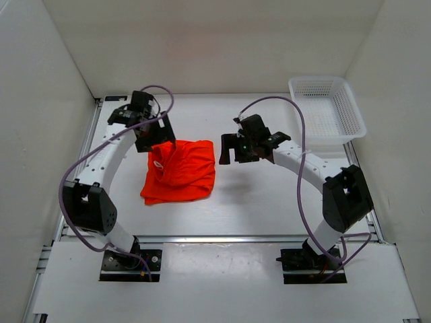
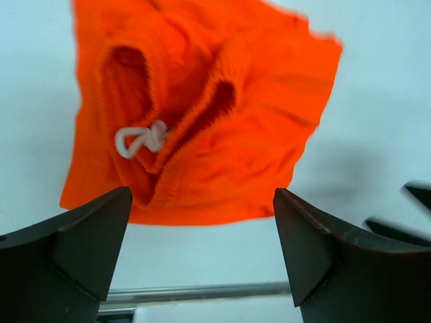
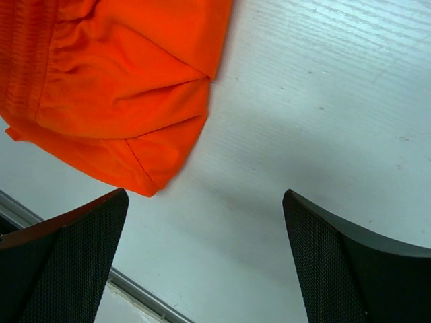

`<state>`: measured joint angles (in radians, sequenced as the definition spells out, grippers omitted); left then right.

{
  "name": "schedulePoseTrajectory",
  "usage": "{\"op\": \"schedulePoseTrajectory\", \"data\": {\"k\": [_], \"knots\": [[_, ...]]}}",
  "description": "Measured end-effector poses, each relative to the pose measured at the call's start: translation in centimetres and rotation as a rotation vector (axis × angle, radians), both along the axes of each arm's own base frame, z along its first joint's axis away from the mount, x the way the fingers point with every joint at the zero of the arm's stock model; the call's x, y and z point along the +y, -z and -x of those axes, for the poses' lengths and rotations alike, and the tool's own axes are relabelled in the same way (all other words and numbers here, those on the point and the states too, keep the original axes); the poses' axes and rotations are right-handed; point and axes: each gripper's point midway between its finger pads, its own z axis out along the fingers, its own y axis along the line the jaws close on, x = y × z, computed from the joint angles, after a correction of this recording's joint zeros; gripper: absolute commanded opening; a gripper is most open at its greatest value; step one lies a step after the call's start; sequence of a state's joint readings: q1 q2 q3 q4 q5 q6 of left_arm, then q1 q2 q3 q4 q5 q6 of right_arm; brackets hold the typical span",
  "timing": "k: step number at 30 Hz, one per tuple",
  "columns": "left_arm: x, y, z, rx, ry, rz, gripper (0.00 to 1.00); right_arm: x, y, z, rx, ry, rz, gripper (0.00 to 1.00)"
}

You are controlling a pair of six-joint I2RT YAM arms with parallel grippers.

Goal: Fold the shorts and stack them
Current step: Fold the shorts

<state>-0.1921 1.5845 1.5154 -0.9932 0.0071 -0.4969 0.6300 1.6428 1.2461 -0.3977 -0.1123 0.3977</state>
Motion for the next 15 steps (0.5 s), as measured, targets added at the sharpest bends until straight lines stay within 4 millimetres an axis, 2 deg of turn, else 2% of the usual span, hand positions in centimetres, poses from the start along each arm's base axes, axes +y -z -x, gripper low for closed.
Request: {"op": "schedulePoseTrajectory", "data": {"k": [2, 4, 10, 13, 14, 15], "knots": [[-1.9, 0.8, 0.9, 0.026, 0.063, 0.0, 1.0, -0.3, 0.0, -0.3, 0.003, 0.013, -0.001, 1.0], [-2.8, 2.4, 1.1, 0.065, 0.088, -0.016, 1.0, -0.4, 0.0, -0.2, 0.008, 0.015, -0.002, 1.0], [-2.5, 8.3, 1.5, 0.221, 0.062, -0.071, 1.0, -0.4, 0.2, 0.2, 0.027, 0.006, -0.001, 1.0], [-2.1, 10.1, 1.0, 0.257, 0.039, -0.093, 0.88, -0.4, 0.4, 0.4, 0.033, 0.004, 0.001, 1.0], [-1.9, 10.7, 0.9, 0.267, 0.032, -0.099, 0.8, -0.5, 0.5, 0.5, 0.037, 0.004, 0.004, 1.0], [-1.7, 11.3, 0.8, 0.278, 0.024, -0.102, 0.76, -0.7, 0.8, 0.7, 0.043, 0.004, 0.008, 1.0]]}}
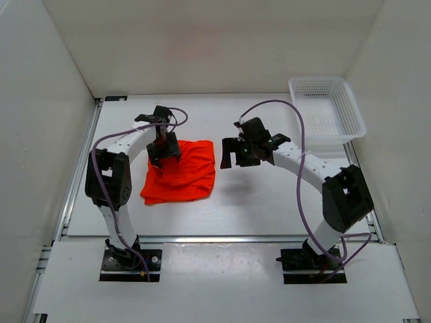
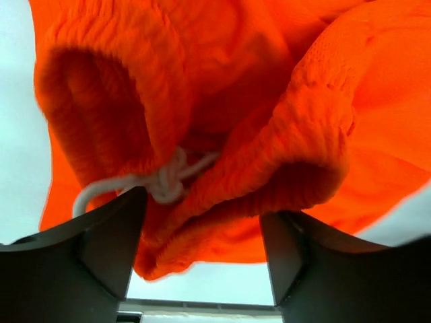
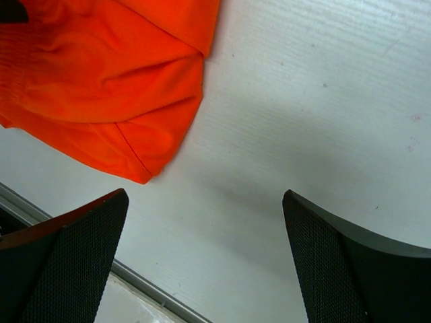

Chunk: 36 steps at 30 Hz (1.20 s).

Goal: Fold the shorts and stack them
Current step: Fold the shorts

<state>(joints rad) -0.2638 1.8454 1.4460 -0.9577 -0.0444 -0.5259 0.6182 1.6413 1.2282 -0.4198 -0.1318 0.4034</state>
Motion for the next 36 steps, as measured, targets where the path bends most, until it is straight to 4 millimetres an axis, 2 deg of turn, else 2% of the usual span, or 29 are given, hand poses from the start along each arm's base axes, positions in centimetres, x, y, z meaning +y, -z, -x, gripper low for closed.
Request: {"op": "schedulePoseTrajectory", "data": {"k": [3, 4, 6, 8, 12, 15, 20, 23, 26, 29, 30, 33, 36], "knots": [[0.6, 1.4, -0.1, 0.035, -0.012, -0.015, 0.6, -0.5, 1.0, 0.6, 0.025, 0.0, 0.018, 1.0], [0.8, 1.7, -0.1, 0.041, -0.015, -0.017, 0.48, -0.7, 1.3, 0.8, 0.033, 0.002, 0.025, 1.0], [1.2, 1.9, -0.2, 0.045, -0.02, -0.019, 0.31, -1.0, 1.8, 1.2, 0.05, 0.002, 0.036, 1.0], [1.5, 1.6, -0.5, 0.039, -0.026, -0.018, 0.1, -1.2, 2.0, 1.4, 0.069, -0.005, 0.03, 1.0], [2.3, 1.2, -1.0, 0.03, -0.04, -0.014, 0.1, 0.1, 2.3, 1.4, 0.136, -0.052, -0.053, 1.0], [3.1, 0.7, -1.0, 0.029, -0.061, -0.001, 0.1, 2.2, 4.0, 0.6, 0.197, -0.094, -0.12, 1.0], [4.1, -1.2, -1.1, -0.01, -0.087, 0.031, 0.1, 6.3, 7.1, 1.0, 0.295, -0.173, -0.161, 1.0], [4.3, -1.7, -1.0, -0.018, -0.094, 0.041, 0.1, 8.8, 7.1, 1.6, 0.295, -0.226, -0.174, 1.0], [4.2, -1.7, -0.8, -0.01, -0.087, 0.048, 0.1, 11.0, 6.7, 2.0, 0.271, -0.266, -0.185, 0.9], [4.1, -1.9, -0.9, -0.012, -0.08, 0.058, 0.1, 12.6, 7.2, 2.2, 0.256, -0.27, -0.174, 0.63], [4.1, -2.0, -0.9, -0.013, -0.078, 0.061, 0.1, 12.8, 7.7, 2.2, 0.26, -0.257, -0.171, 0.41], [3.9, -2.3, -1.0, -0.016, -0.068, 0.069, 0.1, 12.6, 9.3, 1.8, 0.275, -0.201, -0.136, 0.0], [3.9, -2.3, -0.9, -0.012, -0.054, 0.072, 0.1, 12.1, 9.8, 1.0, 0.281, -0.135, -0.135, 0.0]]}}
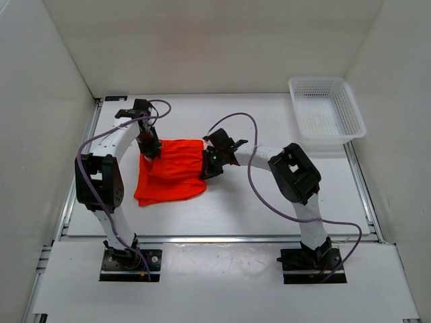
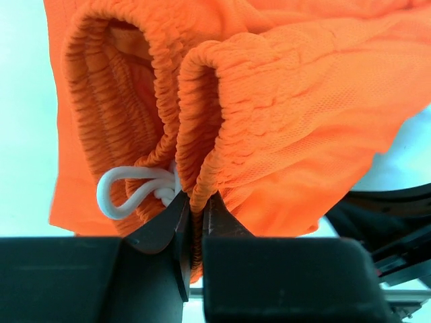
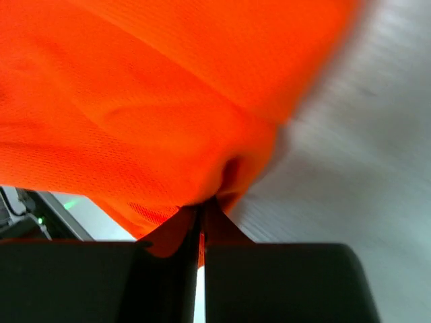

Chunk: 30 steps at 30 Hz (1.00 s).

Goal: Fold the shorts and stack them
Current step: Fold the shorts

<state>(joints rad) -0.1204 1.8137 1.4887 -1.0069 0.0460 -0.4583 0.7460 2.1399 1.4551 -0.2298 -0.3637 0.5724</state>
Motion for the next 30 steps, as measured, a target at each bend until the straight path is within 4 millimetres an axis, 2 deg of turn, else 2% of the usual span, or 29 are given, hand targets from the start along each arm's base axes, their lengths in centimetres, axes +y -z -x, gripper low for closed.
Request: {"op": "schedulePoseTrajectory", "data": {"k": [2, 5, 11, 14, 15, 16, 18, 21, 23, 25, 28, 30], "knots": [[-0.1, 0.0, 0.1, 0.005, 0.012, 0.007, 0.1, -1.0, 0.0, -0.5, -0.012, 0.051, 0.004, 0.0], [-1.0, 0.0, 0.4, 0.011, 0.037, 0.03, 0.1, -4.2, -0.4, -0.8, -0.021, 0.136, 0.027, 0.0], [-6.0, 0.0, 1.1, 0.028, 0.157, 0.089, 0.1, -9.4, -4.1, -1.5, -0.138, 0.237, 0.085, 0.0], [-7.4, 0.1, 1.8, 0.034, 0.186, 0.12, 0.1, -10.9, -5.2, -0.7, -0.178, 0.239, 0.114, 0.28], [-7.4, 0.3, 2.2, 0.039, 0.182, 0.126, 0.1, -11.3, -5.1, -0.4, -0.181, 0.239, 0.123, 0.43], [-7.2, 0.8, 3.0, 0.051, 0.174, 0.128, 0.1, -11.8, -4.8, 0.1, -0.18, 0.237, 0.139, 0.75], [-6.5, 2.0, 5.0, 0.092, 0.151, 0.124, 0.4, -12.6, -3.8, 1.1, -0.167, 0.223, 0.181, 0.88], [-5.4, 4.1, 8.5, 0.166, 0.108, 0.106, 0.89, -13.5, -2.7, 2.1, -0.149, 0.207, 0.232, 0.92], [-4.5, 5.3, 10.4, 0.221, 0.06, 0.089, 0.9, -13.8, -2.5, 2.4, -0.144, 0.202, 0.249, 0.92], [-3.9, 5.8, 10.8, 0.242, 0.02, 0.081, 0.9, -13.9, -2.5, 2.6, -0.146, 0.193, 0.258, 0.92], [-3.1, 5.2, 9.8, 0.208, -0.027, 0.073, 0.9, -14.0, -3.1, 2.6, -0.161, 0.174, 0.275, 0.92], [-2.6, 3.7, 8.6, 0.154, -0.047, 0.067, 0.82, -13.8, -4.2, 2.4, -0.184, 0.168, 0.271, 0.91]]}}
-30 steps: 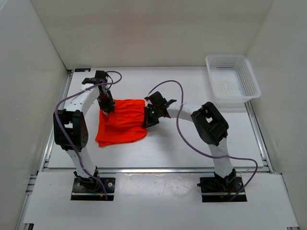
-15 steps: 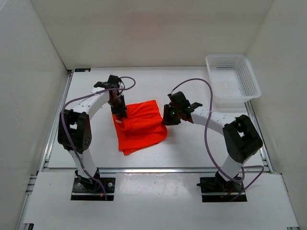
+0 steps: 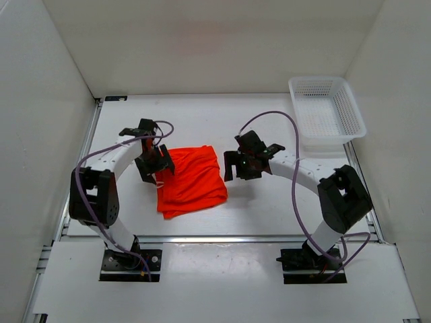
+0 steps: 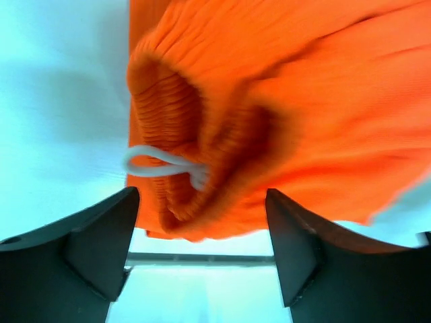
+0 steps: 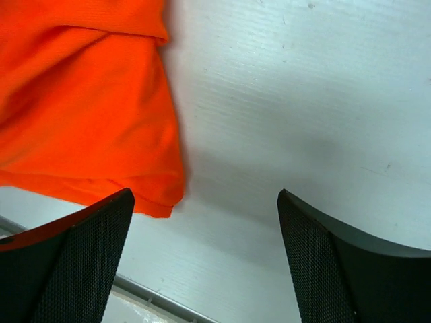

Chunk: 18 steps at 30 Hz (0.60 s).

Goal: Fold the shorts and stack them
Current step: Fold the shorts

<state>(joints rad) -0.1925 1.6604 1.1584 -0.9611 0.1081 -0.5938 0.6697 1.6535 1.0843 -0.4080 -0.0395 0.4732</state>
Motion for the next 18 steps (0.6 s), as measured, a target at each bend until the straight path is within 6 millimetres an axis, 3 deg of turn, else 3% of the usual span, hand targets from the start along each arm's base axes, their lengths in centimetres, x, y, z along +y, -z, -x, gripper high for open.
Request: {"op": "schedulePoseTrajectory", "data": {"k": [1, 3, 4, 5, 6, 9, 11, 13, 18], "knots": [[0.0, -1.1, -0.8, -0.041, -0.007, 0.0, 0.73, 0.1, -0.6, -0.1, -0.014, -0.004, -0.005, 0.88], [-0.1, -3.8, -2.4, -0.135, -0.014, 0.005, 0.53, 0.4, -2.4, -0.6, -0.052, -0.015, -0.023, 0.74], [-0.2, -5.3, -3.1, -0.186, -0.012, 0.007, 0.47, 0.7, -3.4, -0.8, -0.072, -0.019, -0.036, 0.64], [-0.2, -6.6, -3.5, -0.23, -0.011, 0.008, 0.42, 0.9, -4.2, -1.1, -0.09, -0.025, -0.048, 0.41], [-0.4, -7.7, -3.8, -0.265, -0.009, 0.011, 0.3, 1.3, -5.0, -1.3, -0.109, -0.036, -0.06, 0.3], [-0.6, -9.4, -4.3, -0.325, -0.004, 0.015, 0.15, 2.7, -6.7, -1.7, -0.131, -0.056, -0.096, 0.1], [-0.8, -8.6, -4.7, -0.308, -0.001, 0.008, 0.11, 3.9, -6.7, -1.6, -0.124, -0.087, -0.109, 0.09], [-0.8, -6.4, -5.2, -0.254, 0.006, -0.012, 0.11, 5.2, -5.8, -1.3, -0.096, -0.118, -0.111, 0.07], [-0.3, 1.1, -5.5, -0.067, 0.017, -0.088, 0.11, 7.3, -0.2, 0.1, 0.031, -0.181, -0.055, 0.02]]}}
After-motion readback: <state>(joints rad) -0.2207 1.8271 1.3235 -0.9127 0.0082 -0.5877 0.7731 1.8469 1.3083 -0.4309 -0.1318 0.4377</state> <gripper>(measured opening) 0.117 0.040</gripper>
